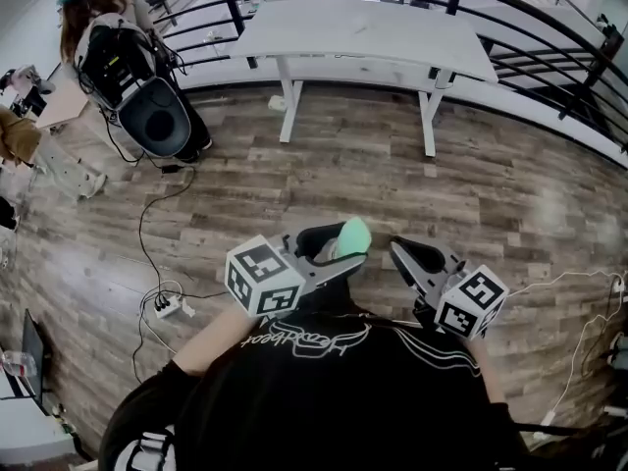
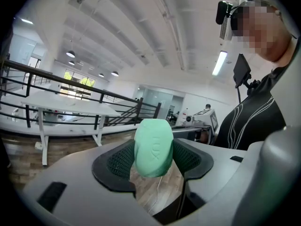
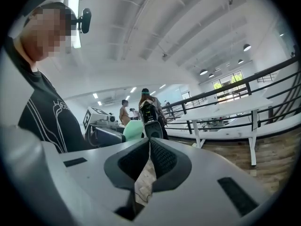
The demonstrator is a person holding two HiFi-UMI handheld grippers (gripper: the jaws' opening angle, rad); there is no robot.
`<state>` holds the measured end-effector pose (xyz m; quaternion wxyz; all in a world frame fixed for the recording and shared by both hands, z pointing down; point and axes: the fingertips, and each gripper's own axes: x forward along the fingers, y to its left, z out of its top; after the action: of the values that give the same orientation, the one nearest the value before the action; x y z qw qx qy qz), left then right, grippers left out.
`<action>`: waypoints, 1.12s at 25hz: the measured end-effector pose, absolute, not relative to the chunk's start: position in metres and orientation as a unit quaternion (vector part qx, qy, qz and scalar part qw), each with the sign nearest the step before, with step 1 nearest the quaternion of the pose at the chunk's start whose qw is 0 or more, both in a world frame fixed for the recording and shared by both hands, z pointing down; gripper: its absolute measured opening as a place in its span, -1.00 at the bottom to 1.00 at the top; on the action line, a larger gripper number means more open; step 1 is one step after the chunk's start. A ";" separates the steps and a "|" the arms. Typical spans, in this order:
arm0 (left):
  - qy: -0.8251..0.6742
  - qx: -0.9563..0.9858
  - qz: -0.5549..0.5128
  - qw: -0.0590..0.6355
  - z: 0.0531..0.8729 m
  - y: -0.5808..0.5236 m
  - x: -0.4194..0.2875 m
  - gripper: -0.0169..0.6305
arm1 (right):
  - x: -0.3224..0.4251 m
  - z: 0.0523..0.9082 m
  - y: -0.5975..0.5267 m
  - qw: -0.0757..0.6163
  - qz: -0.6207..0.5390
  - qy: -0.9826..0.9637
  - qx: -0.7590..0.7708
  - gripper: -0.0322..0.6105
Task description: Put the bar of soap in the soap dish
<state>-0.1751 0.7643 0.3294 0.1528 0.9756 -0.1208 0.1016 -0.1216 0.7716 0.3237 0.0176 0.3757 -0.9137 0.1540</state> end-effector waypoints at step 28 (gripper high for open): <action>-0.122 0.970 0.108 0.180 0.326 0.280 -0.144 -0.14 | -0.074 0.308 0.305 0.020 0.172 -0.895 0.410 -0.85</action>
<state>-0.1436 0.2804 0.3257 0.1795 0.9701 -0.1221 0.1082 -0.0744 0.3046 0.3084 0.0197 0.4101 -0.8955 0.1721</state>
